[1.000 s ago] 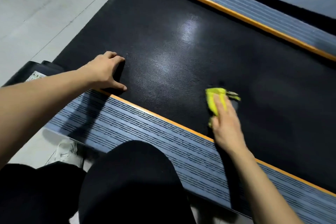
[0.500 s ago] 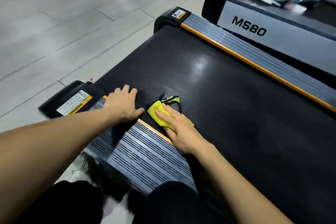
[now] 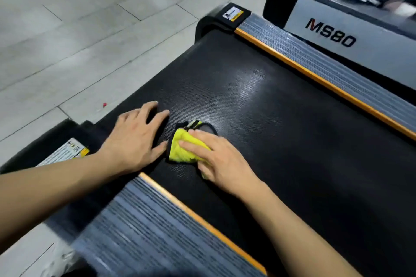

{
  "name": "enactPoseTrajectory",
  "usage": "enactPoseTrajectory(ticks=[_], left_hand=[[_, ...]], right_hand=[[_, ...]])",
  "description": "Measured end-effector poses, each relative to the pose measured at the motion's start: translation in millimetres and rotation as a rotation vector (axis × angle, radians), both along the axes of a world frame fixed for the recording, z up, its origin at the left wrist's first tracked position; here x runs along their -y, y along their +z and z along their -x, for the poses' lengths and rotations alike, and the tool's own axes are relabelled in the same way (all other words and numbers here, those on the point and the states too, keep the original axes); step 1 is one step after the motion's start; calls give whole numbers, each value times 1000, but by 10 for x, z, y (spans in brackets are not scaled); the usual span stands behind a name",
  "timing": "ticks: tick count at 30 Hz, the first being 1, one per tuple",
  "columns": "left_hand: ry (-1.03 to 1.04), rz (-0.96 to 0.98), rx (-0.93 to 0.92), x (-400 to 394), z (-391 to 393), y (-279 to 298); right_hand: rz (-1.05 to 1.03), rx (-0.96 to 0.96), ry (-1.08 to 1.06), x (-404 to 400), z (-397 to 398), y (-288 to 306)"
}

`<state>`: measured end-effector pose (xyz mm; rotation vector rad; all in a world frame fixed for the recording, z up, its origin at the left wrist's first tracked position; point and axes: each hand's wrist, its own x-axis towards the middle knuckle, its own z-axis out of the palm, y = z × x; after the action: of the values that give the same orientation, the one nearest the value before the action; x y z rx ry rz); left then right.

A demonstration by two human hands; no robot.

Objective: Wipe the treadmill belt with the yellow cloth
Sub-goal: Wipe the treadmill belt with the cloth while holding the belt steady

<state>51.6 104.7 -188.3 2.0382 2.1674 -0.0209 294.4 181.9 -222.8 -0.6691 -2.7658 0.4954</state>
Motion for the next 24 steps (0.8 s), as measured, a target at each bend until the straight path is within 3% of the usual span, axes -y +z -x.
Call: enactPoseTrajectory(ticks=[4, 7, 11, 13, 17, 19, 21, 24], left_hand=[[13, 29, -82, 1, -6, 16], [33, 34, -58, -43, -34, 49], [64, -37, -30, -205, -17, 14], [109, -57, 20, -356, 43, -44], [236, -77, 93, -623, 81, -218], [246, -113, 90, -637, 61, -286], [240, -134, 83, -612, 51, -303], [254, -116, 82, -591, 58, -317]], right_hand=[[26, -82, -302, -1059, 42, -82], [-80, 40, -573, -2009, 16, -26], [79, 52, -814, -2473, 233, 113], [74, -29, -724, -2126, 390, 106], [69, -105, -173, -682, 548, 110], [115, -77, -24, -484, 560, 118], [49, -69, 1, -847, 520, 66], [-143, -12, -280, -1942, 495, -26]])
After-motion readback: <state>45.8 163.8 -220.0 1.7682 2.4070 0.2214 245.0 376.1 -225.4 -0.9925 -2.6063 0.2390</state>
